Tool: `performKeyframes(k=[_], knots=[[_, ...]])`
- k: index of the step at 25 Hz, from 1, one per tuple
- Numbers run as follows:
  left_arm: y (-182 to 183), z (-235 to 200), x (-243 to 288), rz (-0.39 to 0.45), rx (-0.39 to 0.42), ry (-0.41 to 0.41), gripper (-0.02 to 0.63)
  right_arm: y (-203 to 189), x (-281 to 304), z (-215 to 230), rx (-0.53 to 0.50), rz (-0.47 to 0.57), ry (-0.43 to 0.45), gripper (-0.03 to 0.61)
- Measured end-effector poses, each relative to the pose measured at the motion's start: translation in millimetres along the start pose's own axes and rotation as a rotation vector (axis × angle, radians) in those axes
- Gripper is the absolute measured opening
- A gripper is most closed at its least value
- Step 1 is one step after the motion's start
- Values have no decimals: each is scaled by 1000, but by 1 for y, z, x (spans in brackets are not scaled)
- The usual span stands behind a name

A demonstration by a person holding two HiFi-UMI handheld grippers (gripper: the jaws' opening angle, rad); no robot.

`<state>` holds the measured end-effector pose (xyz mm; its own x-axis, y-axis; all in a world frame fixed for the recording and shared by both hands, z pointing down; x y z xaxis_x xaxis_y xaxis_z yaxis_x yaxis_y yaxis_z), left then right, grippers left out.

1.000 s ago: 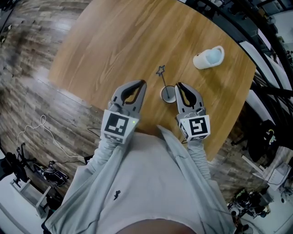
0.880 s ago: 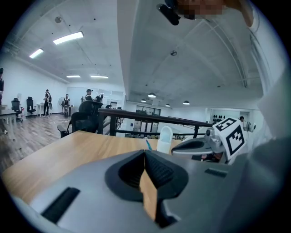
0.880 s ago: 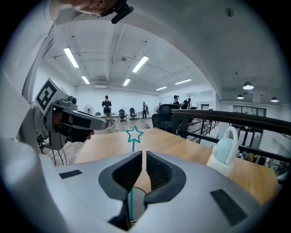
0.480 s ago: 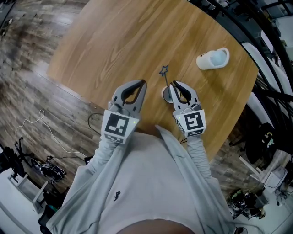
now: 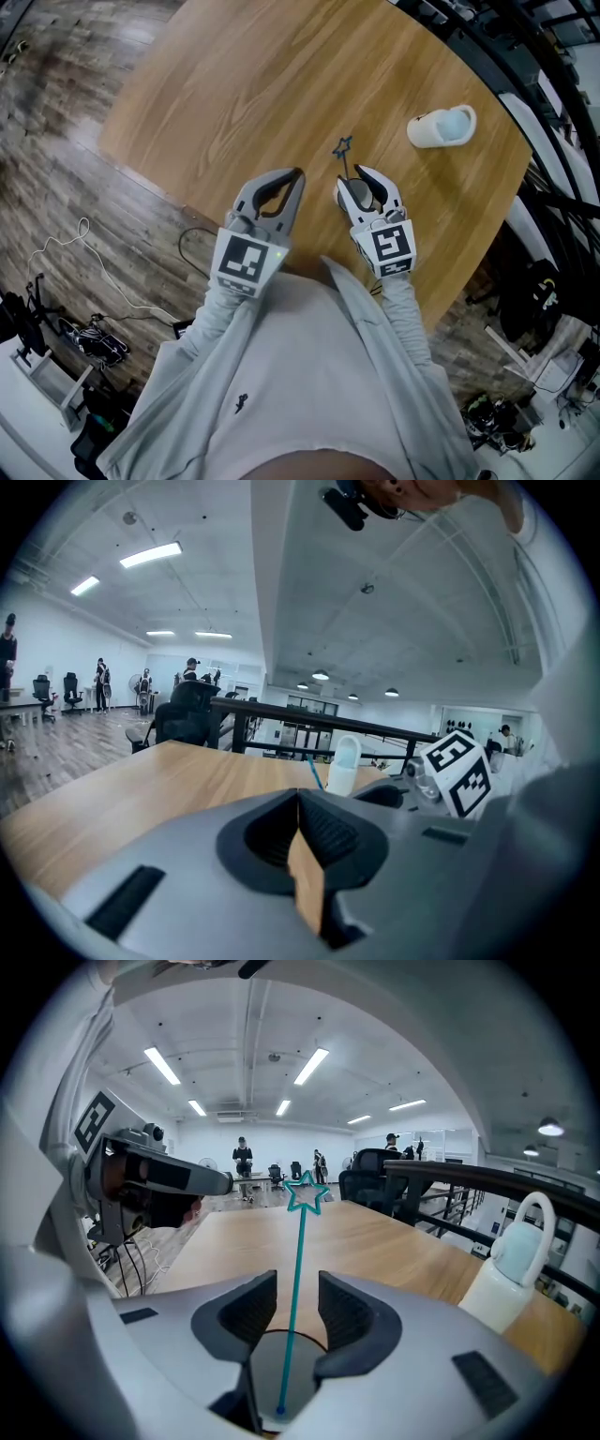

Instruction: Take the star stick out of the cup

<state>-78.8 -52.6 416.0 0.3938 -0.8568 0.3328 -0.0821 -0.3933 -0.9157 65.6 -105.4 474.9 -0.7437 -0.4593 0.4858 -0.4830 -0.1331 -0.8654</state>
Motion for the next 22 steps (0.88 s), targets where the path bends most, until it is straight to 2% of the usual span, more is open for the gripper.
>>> performKeyframes(k=[22], knots=[[-6, -2, -4, -10, -12, -3, 20, -9, 14, 0, -54, -87, 28, 141]])
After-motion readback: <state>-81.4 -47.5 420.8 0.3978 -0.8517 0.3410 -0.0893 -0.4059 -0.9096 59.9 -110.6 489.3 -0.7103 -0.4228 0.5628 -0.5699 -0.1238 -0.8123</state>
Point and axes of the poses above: the fingertips, and each gripper's own axes: x forward along the fingers, z to its right, y out of its top, the point moved 6 cm from there along -x, backward along the fingers, and after that the axes turned 7 degrees about -x, right-handed, at the moved point
